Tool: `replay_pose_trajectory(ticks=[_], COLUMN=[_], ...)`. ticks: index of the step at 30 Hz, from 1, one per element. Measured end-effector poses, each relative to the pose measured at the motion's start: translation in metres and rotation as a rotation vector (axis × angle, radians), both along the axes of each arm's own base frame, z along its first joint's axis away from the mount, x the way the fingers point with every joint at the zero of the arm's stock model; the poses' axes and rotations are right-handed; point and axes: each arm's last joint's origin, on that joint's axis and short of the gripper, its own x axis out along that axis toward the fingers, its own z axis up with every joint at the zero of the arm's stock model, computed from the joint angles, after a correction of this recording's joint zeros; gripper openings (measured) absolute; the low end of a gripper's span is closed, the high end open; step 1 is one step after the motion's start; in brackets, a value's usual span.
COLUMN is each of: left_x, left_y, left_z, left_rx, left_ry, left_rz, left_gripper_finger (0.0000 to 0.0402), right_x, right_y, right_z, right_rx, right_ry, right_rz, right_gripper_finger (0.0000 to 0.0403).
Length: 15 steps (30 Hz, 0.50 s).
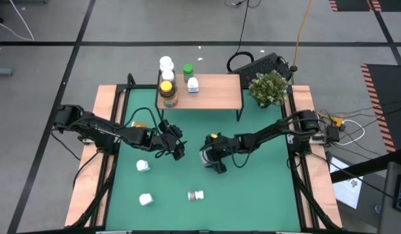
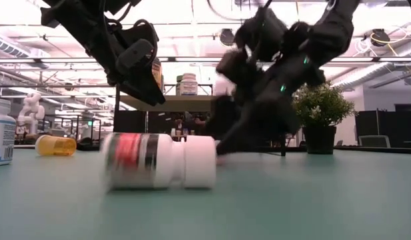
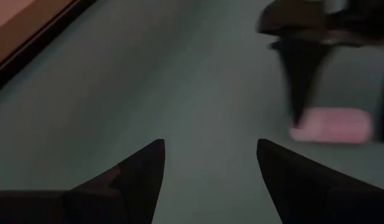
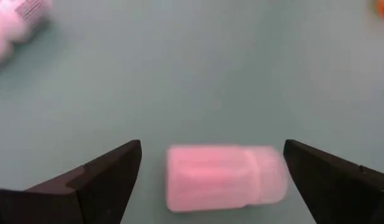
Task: Pick and place medicine bottles onto shelf by color
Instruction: Put the white and black pill bottle on the shelf
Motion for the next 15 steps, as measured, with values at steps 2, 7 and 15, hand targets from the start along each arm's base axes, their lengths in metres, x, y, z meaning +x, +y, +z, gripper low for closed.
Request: replay_pose_trajectory(ticks=[2, 7, 15], left_x=[0.0, 0.002, 0.011], left_y=[-0.002, -0.01, -0.012], left_z=[0.0, 0.002, 0.006], left_rx=[-0.006, -0.055, 0.05], left_ry=[-0.003, -0.027, -0.071], left_rz=[0.0, -0.083, -0.199], left_gripper_finger=[0.0255, 0.0255, 0.0255], right_x=[-0.001, -0.012, -0.02], right_y=[0.005, 0.011, 0.014], right_z=[0.011, 0.036, 0.041], right_rx=[0.026, 0.073, 0.156], right_ry=[-0.027, -0.009, 0.008], right_rz=[0.042, 0.026, -0.031], right_gripper_finger=[0.0386, 0.0378, 0.0354])
